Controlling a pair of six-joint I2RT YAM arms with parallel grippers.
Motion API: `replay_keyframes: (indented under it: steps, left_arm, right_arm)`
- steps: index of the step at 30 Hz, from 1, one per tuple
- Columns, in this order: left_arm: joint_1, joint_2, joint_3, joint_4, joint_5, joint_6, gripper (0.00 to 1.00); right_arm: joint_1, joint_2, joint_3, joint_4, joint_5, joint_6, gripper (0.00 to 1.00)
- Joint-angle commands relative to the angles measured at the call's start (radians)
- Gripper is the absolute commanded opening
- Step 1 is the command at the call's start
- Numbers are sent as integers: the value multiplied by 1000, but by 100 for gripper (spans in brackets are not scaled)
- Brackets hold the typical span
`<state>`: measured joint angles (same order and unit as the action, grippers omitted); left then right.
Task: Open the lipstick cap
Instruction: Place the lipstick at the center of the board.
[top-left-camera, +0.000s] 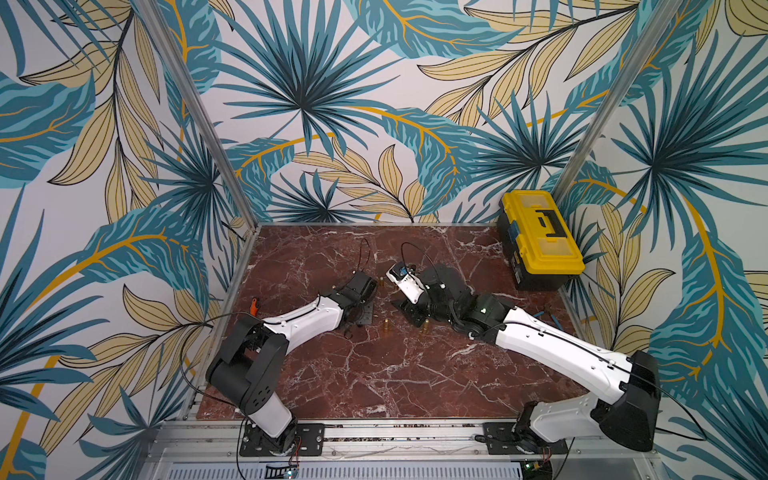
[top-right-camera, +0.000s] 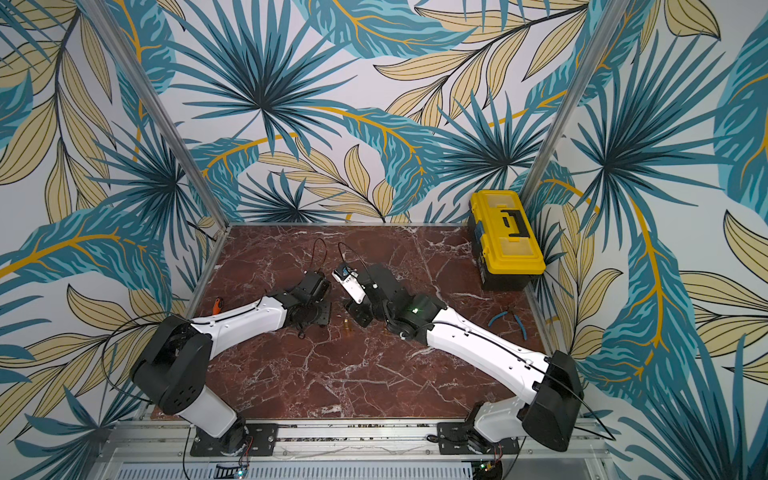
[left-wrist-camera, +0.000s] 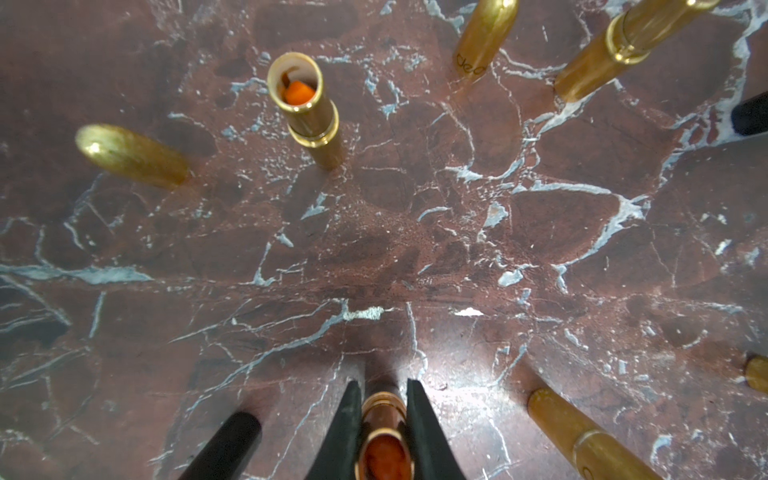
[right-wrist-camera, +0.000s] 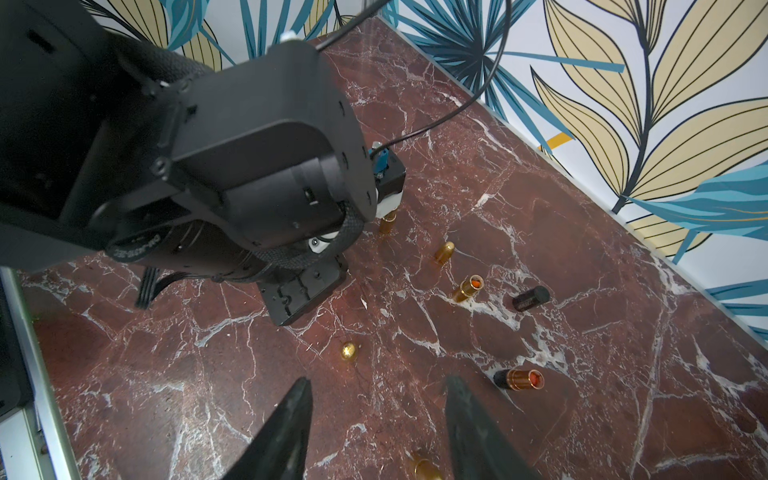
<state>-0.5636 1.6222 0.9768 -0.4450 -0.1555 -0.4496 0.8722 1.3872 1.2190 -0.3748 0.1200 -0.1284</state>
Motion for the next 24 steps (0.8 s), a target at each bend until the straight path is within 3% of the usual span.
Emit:
replay_keyframes:
  steps: [1,18,24]
  left_arm:
    - [-9,-7,-32,-13,5,0,21]
    - [-13,-25,-50,-12,12,-9,22]
    - [-18,-34,-64,-13,8,-11,28]
  right_arm:
    - [2,12,-10,-1,5,-7,53]
    - [2,24,-10,-3,8,-13,53]
    - [2,29,-9,-1,9,-16,53]
